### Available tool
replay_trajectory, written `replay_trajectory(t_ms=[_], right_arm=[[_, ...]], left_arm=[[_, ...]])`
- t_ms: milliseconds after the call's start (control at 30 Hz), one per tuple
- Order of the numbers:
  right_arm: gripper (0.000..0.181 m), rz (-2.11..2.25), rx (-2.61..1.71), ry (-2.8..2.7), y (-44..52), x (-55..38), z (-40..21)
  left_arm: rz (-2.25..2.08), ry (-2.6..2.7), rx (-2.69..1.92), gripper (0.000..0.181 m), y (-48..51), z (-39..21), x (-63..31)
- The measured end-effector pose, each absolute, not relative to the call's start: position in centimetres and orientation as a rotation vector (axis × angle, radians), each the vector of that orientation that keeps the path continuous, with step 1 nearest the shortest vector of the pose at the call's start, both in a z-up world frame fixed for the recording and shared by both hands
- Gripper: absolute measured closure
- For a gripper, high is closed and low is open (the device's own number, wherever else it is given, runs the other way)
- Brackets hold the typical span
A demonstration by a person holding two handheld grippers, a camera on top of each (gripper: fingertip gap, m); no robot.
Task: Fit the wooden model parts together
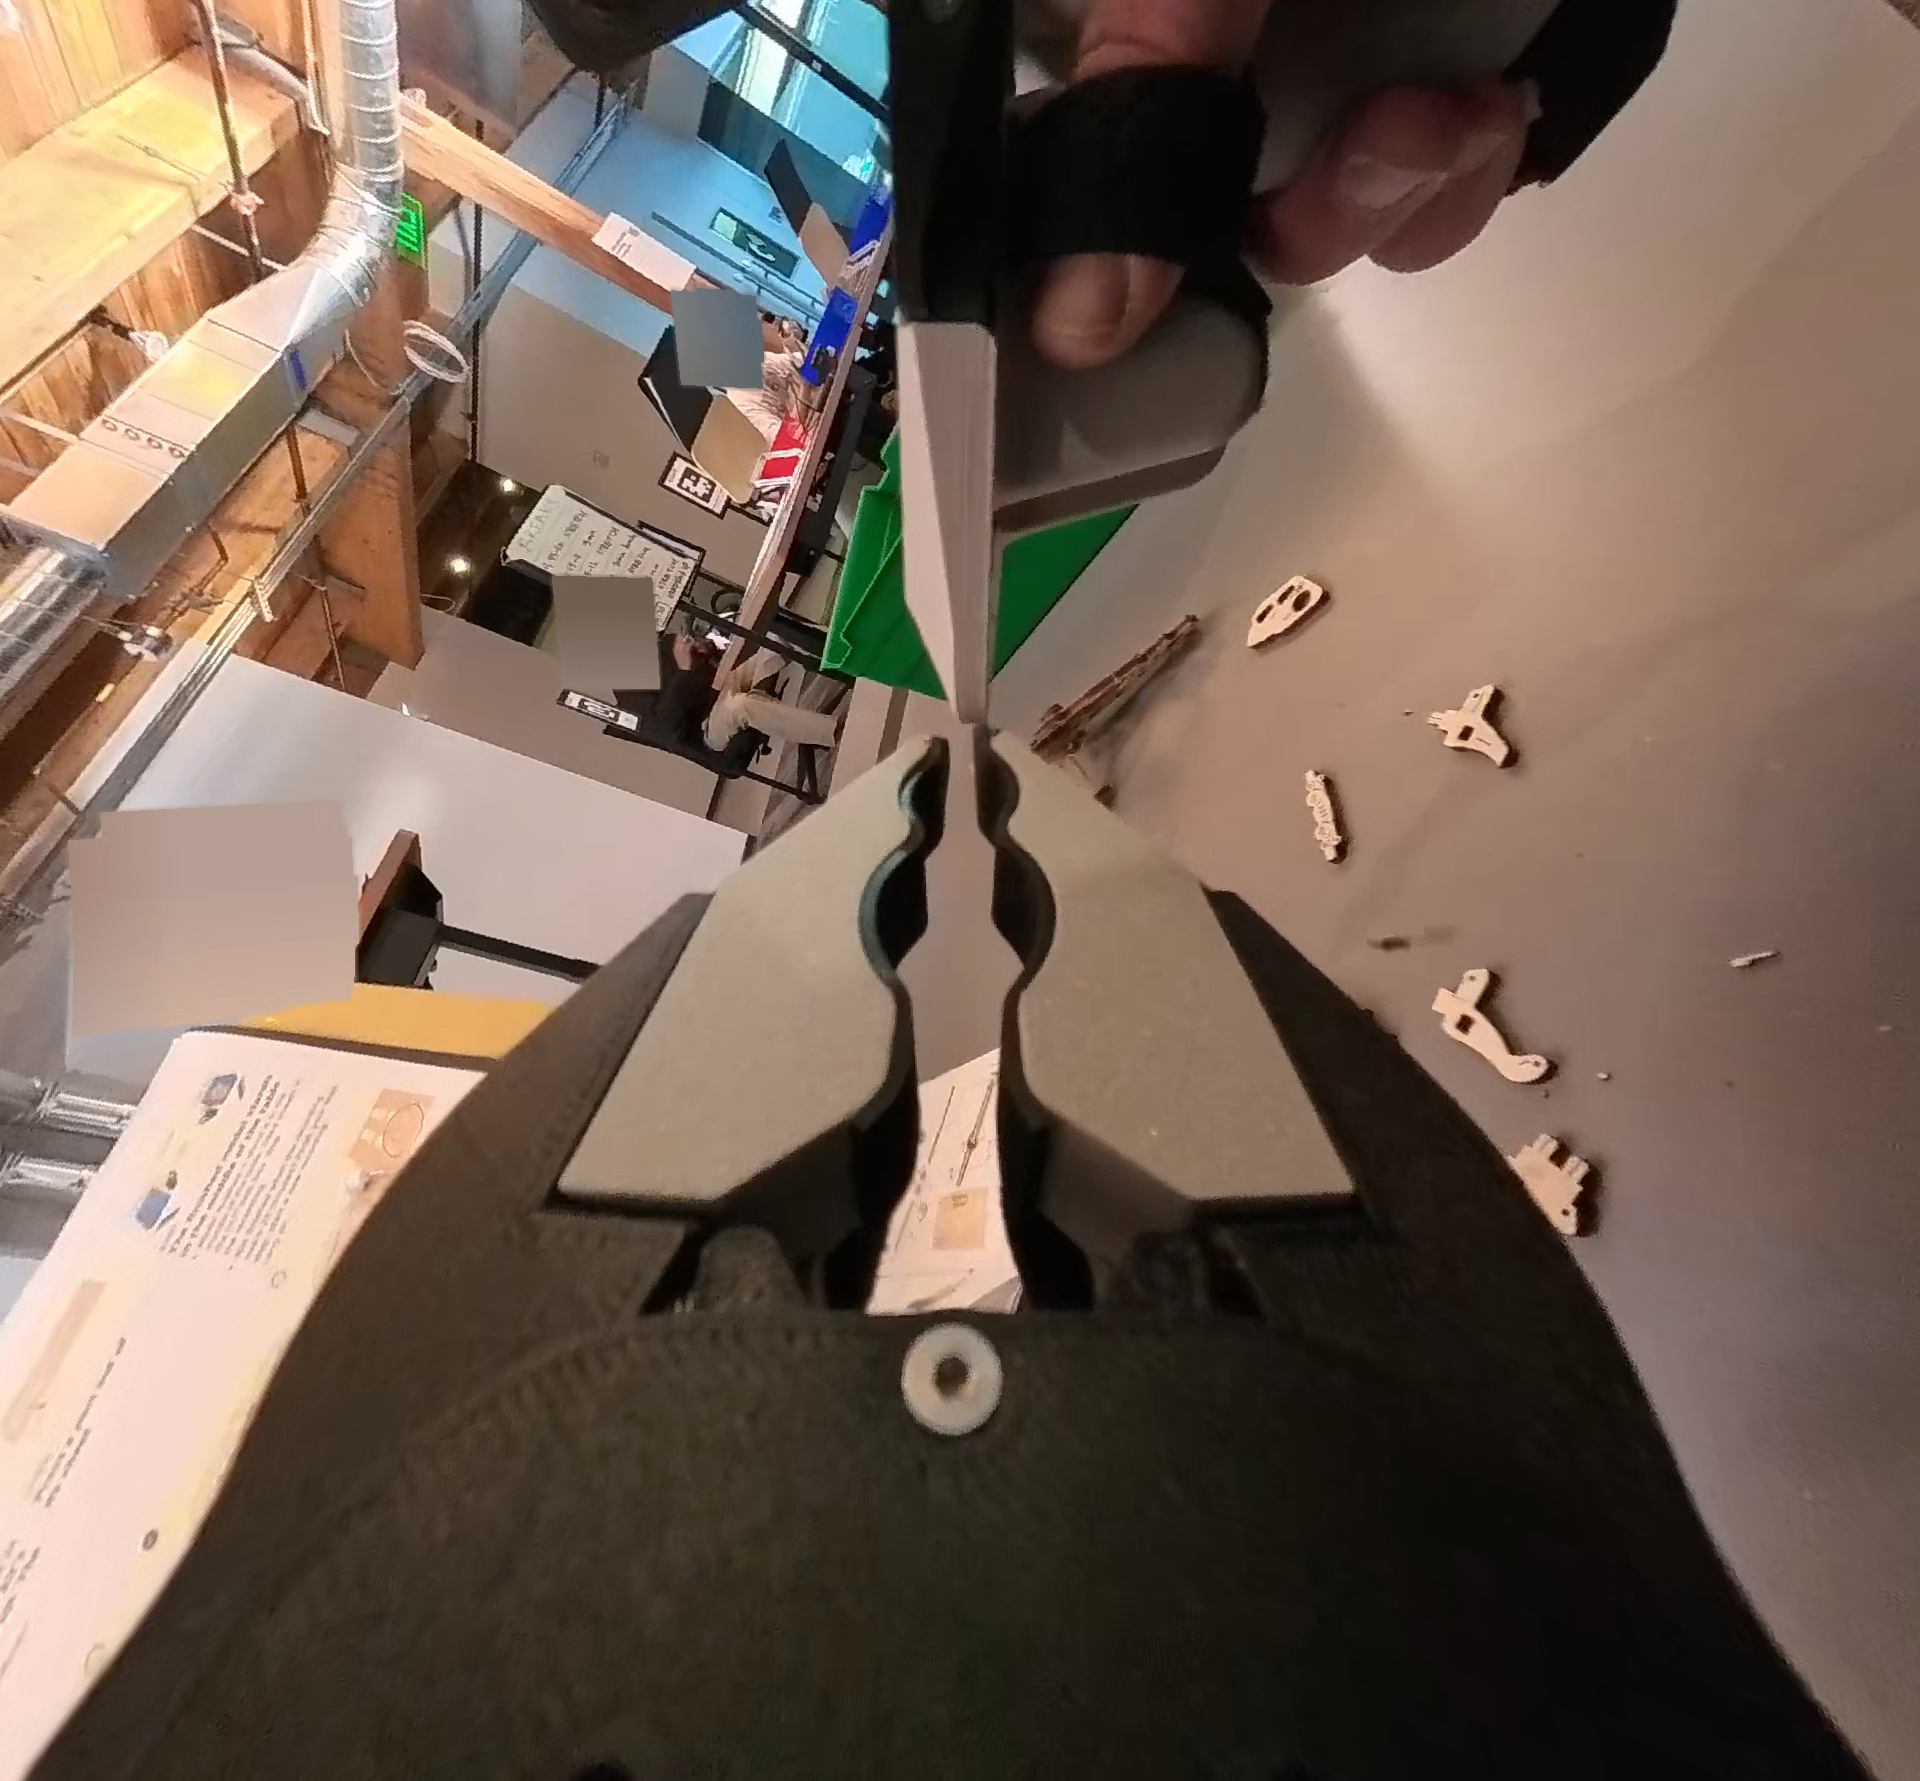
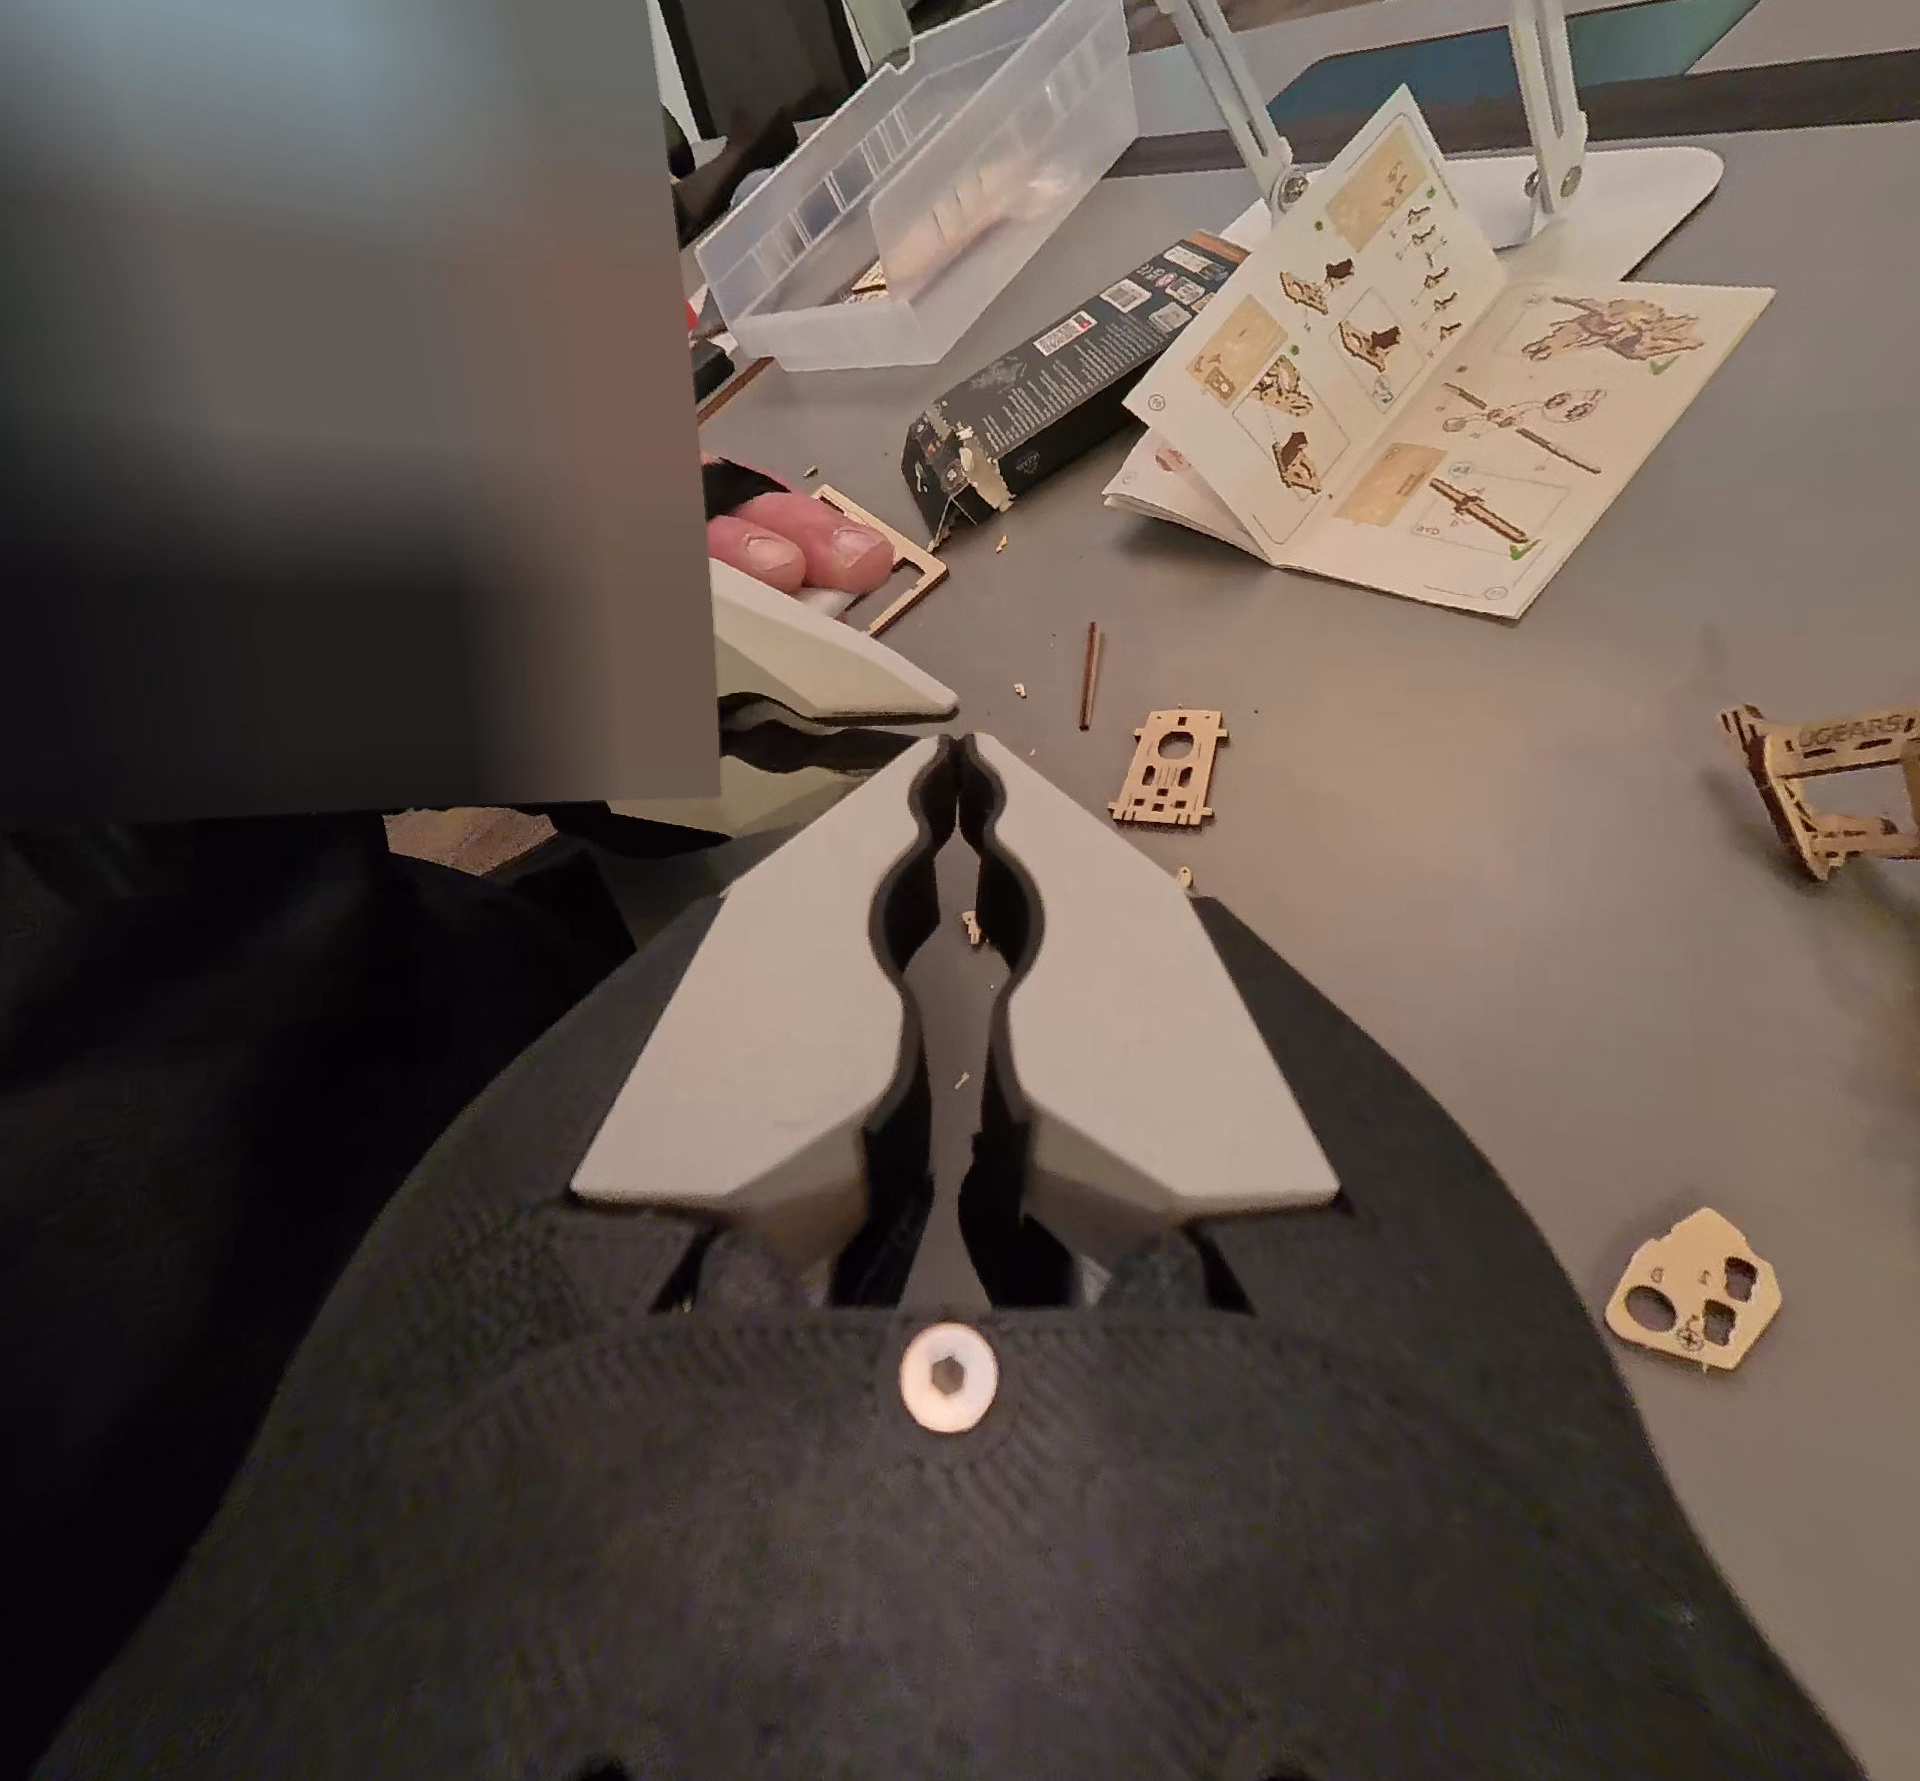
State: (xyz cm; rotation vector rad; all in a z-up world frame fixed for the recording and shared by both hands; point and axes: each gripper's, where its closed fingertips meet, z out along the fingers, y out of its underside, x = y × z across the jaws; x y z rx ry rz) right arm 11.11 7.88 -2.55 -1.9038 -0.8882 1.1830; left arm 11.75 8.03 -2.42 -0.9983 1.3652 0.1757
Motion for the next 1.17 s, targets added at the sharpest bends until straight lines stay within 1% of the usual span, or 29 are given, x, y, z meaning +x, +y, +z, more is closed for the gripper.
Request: replay_trajectory(t_ms=[267,300,333,467,533,700,767,800,1000,1167], right_arm=[[0.181,1.176,-1.927,-0.897,8.1,12.0,-3.0],[0.181,1.141,-1.961,-0.942,7.9,12.3,-3.8],[0.173,1.068,-2.002,-1.003,7.8,12.6,-5.0],[0.167,0.729,-2.055,-1.257,7.6,12.7,-9.6],[0.166,0.717,-2.055,-1.313,7.2,11.5,-11.0],[0.172,0.723,-2.092,-1.332,8.0,9.6,-13.4],[0.17,0.681,-2.132,-1.386,7.8,9.4,-14.8],[0.173,0.673,-2.142,-1.397,7.8,9.3,-15.3],[0.181,0.647,-2.14,-1.425,7.6,8.8,-15.4],[0.181,0.71,-2.215,-1.397,7.3,8.6,-15.4]], left_arm=[[0.088,1.34,-1.138,0.181,8.7,-3.6,9.2],[0.079,1.336,-1.168,0.181,8.8,-4.0,8.5],[0.05,1.329,-1.209,0.181,8.9,-4.4,7.8],[0.048,1.35,-1.37,0.179,9.4,-7.6,5.2],[0.005,1.363,-1.441,0.179,9.2,-8.9,4.7],[-0.018,1.38,-1.49,0.179,9.1,-10.3,4.3],[-0.03,1.388,-1.49,0.179,9.0,-10.6,4.5],[-0.037,1.388,-1.488,0.179,8.9,-10.7,4.5],[-0.087,1.387,-1.495,0.179,8.8,-11.1,4.7],[-0.129,1.404,-1.497,0.178,8.5,-11.2,5.1]])
